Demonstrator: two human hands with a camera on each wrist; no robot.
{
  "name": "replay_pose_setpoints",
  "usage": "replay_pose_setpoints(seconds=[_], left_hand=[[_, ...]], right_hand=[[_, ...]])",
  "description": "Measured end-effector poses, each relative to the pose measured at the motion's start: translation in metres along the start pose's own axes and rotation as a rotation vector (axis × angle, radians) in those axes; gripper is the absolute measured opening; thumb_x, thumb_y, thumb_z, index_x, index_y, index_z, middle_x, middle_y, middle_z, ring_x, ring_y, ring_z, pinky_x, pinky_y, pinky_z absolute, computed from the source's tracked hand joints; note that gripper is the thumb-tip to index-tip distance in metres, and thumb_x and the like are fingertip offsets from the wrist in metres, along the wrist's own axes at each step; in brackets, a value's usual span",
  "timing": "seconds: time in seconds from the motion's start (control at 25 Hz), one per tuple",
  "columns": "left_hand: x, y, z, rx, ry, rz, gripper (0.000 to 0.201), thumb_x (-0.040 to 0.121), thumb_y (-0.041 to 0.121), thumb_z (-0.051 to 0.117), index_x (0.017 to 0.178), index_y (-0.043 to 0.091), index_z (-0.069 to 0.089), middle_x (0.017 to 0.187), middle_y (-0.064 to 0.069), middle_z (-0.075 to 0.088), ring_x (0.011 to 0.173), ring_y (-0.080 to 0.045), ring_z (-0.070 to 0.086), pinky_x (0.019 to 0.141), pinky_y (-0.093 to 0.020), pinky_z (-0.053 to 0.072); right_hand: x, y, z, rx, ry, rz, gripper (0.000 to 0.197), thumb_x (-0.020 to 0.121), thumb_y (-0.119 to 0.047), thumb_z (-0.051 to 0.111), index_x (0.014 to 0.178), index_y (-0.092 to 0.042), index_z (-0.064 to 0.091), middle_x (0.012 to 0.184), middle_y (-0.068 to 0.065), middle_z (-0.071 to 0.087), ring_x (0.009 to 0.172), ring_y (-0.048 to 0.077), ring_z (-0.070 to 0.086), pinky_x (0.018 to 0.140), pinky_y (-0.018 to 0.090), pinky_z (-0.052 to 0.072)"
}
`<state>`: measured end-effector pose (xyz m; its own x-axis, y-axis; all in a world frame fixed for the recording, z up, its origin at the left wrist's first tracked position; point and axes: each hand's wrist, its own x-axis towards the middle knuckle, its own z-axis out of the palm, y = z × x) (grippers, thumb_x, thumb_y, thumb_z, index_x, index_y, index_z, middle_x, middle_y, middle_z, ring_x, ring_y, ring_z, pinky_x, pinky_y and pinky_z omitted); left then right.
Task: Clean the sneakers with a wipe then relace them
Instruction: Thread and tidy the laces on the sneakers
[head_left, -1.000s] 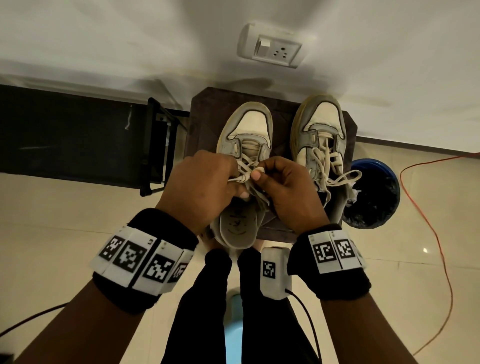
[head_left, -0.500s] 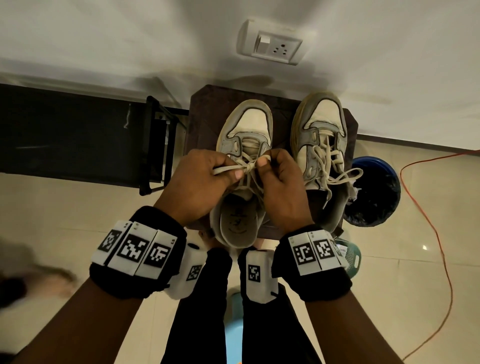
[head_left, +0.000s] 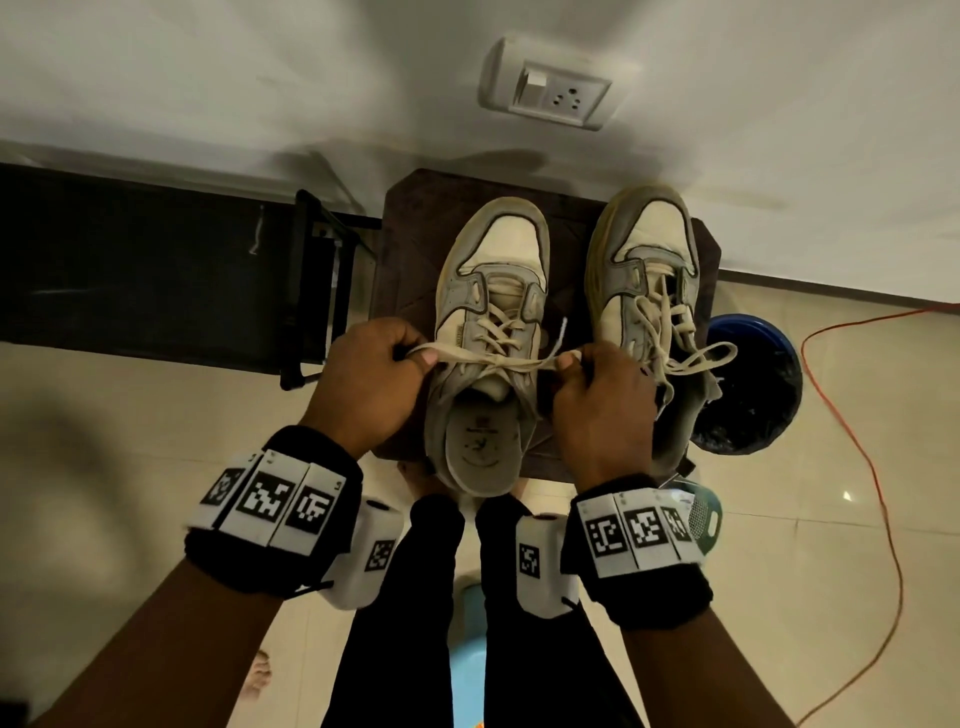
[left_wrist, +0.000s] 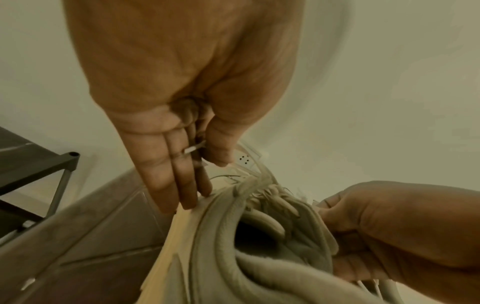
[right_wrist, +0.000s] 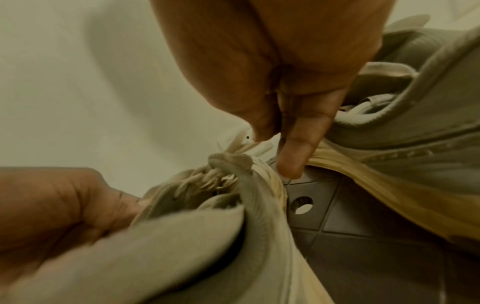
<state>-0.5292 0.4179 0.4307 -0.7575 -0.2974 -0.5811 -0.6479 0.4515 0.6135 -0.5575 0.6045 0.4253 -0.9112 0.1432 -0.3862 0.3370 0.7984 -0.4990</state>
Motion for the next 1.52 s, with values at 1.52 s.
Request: replay_pose_setpoints(seconds=[1.52], left_hand=[[-0.024, 0.031, 0.028, 1.273, 0.027, 0.908, 0.008, 0.081, 0.012, 0.056, 0.082, 0.013, 0.065, 0.082, -0.006, 0.061, 0.065, -0.021, 0.058, 0.045, -0.026, 0.038]], right_hand=[[-0.090, 0.020, 0.002, -0.164, -0.191, -0.613, 0.032, 0.082, -0.026, 0.044, 0.090, -0.014, 0.073, 0.100, 0.004, 0.070, 0.071, 0.029, 0.062, 0.047, 0.031, 0.049]])
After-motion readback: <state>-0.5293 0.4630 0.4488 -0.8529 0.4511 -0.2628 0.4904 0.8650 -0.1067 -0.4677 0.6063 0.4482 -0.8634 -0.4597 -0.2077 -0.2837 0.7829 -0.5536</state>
